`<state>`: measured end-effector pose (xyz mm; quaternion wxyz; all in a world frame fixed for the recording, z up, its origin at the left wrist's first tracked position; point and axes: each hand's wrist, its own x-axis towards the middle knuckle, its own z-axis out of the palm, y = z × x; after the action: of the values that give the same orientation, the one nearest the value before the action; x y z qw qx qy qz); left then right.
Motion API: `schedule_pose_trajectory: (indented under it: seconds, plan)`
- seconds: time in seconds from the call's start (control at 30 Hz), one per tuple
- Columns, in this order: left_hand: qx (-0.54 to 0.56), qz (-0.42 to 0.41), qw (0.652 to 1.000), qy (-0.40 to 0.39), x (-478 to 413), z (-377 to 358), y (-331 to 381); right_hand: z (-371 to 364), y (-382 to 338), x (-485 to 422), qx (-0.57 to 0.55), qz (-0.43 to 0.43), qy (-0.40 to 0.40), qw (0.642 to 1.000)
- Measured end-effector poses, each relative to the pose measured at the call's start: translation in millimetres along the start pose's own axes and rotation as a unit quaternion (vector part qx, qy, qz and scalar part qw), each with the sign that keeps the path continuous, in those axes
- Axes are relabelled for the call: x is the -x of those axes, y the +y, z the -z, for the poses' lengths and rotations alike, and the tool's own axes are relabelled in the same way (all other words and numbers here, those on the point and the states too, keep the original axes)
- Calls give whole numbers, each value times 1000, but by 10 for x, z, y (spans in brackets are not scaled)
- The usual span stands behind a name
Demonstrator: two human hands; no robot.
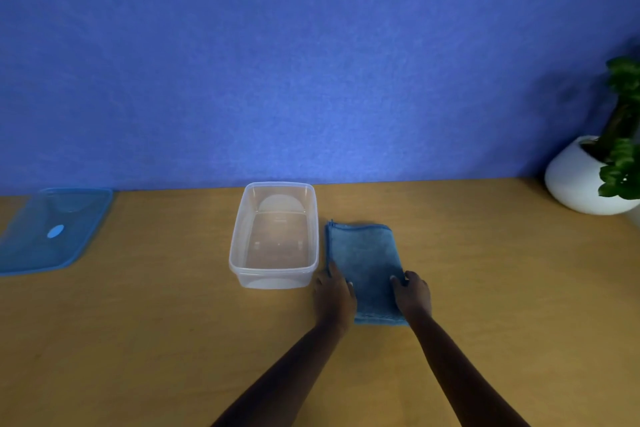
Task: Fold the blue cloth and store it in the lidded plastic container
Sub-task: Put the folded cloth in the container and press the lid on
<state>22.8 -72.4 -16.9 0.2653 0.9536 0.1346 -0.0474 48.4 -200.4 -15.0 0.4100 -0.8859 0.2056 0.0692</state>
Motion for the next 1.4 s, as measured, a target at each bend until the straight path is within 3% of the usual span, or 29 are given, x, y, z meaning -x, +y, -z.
schedule_pose_trajectory:
  seconds: [0.17, 0.5, 0.77, 1.03, 1.23, 1.4]
  plan:
    - [24, 50, 998, -3, -47, 50, 127, 70, 4, -27, -20, 23, 16, 999]
    - [100, -71, 985, 123, -63, 504, 400, 268, -393, -31, -92, 112, 89, 985]
    - [89, -50, 972, 212, -253, 1166, 101, -1, -1061, 97, -162, 189, 85, 965]
    - [42, 1, 977, 208, -460, 1440, -537, -585, -1431, 334, -119, 183, 57, 974]
    - [-40, 48, 985, 161, -478, 1370, -784, -807, -1372, 413, -42, 164, 52, 984]
    - [-31, 31, 983, 179, -513, 1352, -810, -847, -1402, 418, -7, 171, 69, 983]
